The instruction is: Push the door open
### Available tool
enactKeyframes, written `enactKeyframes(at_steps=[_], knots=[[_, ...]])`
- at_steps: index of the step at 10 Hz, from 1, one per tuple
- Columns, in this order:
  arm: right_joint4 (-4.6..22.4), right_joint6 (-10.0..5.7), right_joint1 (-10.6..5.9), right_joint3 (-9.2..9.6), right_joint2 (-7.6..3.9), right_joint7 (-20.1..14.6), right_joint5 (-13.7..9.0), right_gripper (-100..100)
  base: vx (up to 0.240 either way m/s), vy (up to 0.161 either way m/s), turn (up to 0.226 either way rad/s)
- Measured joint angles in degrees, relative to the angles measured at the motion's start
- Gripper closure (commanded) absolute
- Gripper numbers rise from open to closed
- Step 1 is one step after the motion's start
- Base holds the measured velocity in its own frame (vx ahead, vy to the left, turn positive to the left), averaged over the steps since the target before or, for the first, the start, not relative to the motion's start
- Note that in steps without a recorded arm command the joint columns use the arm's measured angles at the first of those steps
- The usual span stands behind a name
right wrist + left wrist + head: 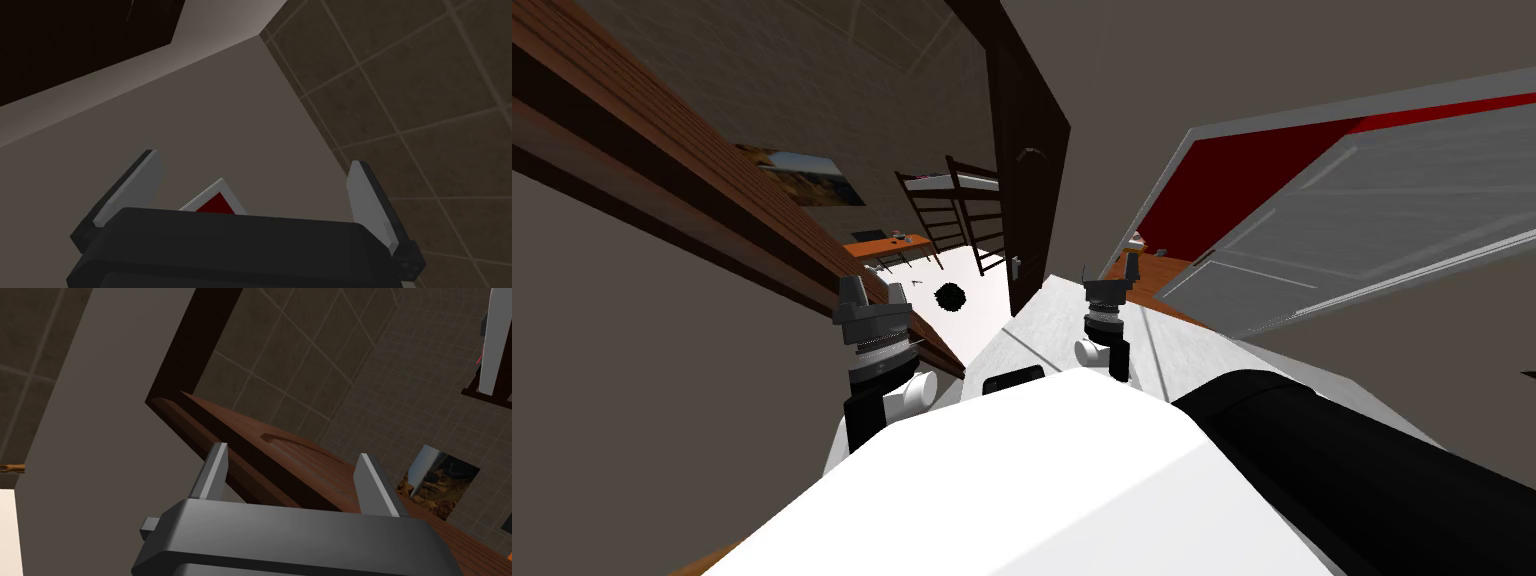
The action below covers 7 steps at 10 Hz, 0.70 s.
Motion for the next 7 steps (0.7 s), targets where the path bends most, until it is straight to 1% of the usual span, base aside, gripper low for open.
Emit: enactKeyframes(at_steps=[2,5,6,7], knots=[[2.05,-0.07,-0.82,0.77,-1.31,-0.27,-0.41,-100,0.066,-0.039,0.061],[5.27,0.03,-2.49,2.14,-2.93,-0.68,-0.76,-100,0.062,-0.041,0.089],[6.68,-0.21,-2.93,2.64,-3.58,-0.84,-0.93,-100,0.084,-0.045,0.098],[7.95,-0.2,-3.57,2.86,-4.5,-1.19,-1.32,-100,0.074,-0.052,0.101]])
